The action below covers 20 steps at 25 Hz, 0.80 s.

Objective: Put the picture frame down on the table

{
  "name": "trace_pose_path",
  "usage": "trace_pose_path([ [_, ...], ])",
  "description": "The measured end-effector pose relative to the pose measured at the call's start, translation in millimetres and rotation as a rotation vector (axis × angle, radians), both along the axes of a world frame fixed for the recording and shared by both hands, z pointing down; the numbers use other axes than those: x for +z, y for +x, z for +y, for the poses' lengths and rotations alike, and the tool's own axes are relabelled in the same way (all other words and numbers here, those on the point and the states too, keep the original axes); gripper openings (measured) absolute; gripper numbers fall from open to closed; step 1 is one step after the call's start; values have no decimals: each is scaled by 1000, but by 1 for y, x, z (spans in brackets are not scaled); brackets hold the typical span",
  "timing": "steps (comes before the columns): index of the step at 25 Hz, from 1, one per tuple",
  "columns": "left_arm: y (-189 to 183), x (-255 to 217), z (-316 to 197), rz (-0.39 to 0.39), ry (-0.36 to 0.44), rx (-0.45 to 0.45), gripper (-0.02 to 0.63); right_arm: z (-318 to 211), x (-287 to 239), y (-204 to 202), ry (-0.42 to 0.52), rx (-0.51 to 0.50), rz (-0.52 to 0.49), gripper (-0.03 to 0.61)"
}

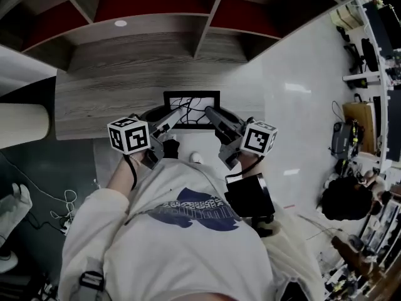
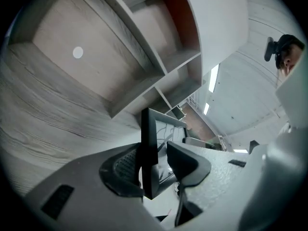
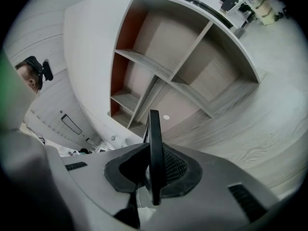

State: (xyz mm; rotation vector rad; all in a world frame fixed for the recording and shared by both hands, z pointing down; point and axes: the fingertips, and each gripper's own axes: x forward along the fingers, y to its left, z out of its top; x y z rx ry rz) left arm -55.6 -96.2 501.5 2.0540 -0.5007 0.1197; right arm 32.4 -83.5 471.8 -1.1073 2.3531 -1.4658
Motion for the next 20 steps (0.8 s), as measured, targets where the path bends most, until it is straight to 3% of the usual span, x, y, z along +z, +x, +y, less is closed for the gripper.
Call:
trace_pose_path([
  [10,4,60,1,-123,-136,26,165,-1,60,7,-176,24,49,62],
  [15,3,114,7,-238,-161,-29,167,-1,109,5,-259,-24,72,61],
  [20,1,135,6,-290,-213,-128,170,-11,133,4,-319,-82,112,63],
])
